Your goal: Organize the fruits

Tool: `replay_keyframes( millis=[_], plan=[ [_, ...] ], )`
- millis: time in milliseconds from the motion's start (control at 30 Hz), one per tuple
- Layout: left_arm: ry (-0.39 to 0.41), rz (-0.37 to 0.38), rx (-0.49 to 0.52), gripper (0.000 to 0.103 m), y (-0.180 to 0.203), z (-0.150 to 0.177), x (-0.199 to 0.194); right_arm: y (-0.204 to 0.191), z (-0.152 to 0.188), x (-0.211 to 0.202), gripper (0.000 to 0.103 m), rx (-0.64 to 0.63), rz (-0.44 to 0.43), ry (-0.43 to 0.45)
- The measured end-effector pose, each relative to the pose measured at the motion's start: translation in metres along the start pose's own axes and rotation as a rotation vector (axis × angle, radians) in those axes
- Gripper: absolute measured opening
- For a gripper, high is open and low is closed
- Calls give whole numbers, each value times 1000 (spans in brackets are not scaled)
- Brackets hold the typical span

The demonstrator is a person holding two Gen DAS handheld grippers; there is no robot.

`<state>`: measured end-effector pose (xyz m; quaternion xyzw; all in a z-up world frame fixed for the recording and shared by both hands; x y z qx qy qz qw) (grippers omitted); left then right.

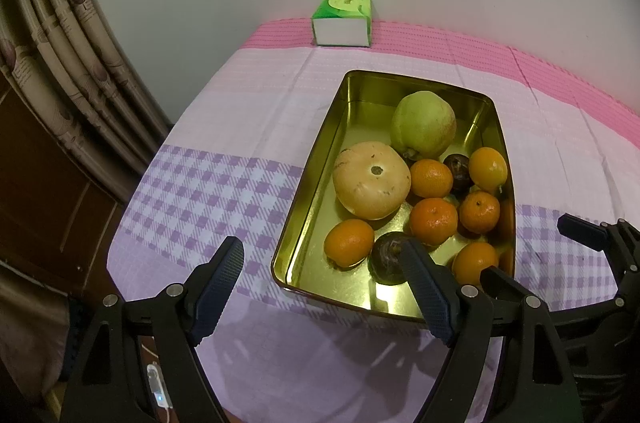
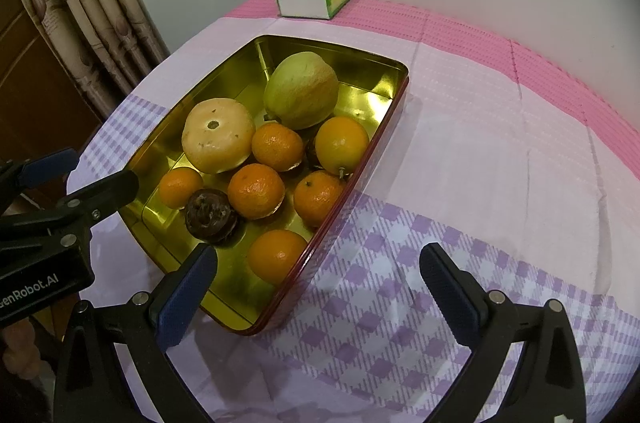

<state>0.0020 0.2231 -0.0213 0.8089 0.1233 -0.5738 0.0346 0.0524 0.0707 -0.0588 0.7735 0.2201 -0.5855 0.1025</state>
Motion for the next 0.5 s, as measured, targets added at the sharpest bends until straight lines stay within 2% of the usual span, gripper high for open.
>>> replay_keyframes(
  millis=[500],
  plan=[
    [-1, 6, 11, 81, 2, 3, 3, 1, 0, 0, 101, -2, 2, 0]
  ],
)
Point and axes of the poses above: each gripper's, at about its wrist camera, not at the fingertips, and x roughly the way its jaws point, y to its right, z to its underside, the point moved 6 cm from there along x, roughly the way its jaws point, and after that the axes turned 13 degrees about -y, right-handed, at the moved point
